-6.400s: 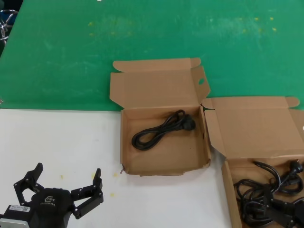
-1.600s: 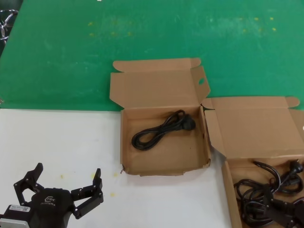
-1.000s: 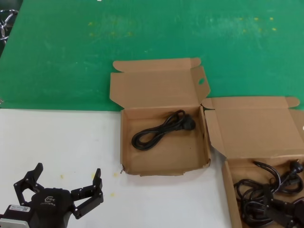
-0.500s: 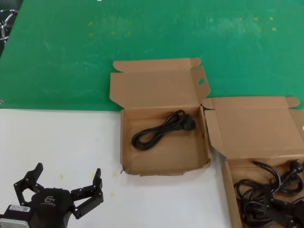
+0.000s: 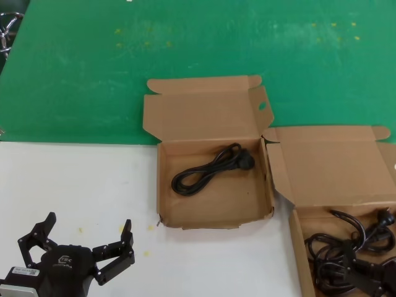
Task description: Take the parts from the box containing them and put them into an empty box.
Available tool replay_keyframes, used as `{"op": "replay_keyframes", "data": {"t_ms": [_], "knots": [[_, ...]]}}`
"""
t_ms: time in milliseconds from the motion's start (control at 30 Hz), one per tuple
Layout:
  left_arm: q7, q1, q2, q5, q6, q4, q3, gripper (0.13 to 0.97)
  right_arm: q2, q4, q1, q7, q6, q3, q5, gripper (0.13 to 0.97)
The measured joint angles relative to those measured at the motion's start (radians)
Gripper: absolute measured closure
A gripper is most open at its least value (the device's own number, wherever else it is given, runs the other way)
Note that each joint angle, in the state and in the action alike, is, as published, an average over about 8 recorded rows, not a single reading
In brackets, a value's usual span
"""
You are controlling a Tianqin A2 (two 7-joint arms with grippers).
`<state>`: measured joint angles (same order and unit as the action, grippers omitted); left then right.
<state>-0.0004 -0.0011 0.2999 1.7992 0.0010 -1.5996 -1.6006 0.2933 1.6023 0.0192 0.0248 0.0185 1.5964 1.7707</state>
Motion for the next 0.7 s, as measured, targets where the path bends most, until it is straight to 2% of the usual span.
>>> {"op": "replay_keyframes", "data": {"t_ms": [700], "knots": [[0.000, 0.000, 0.000, 0.000, 0.000, 0.000, 0.000, 0.132, 0.000, 0.000, 0.000, 0.000, 0.000, 0.000, 0.000, 0.129]]}}
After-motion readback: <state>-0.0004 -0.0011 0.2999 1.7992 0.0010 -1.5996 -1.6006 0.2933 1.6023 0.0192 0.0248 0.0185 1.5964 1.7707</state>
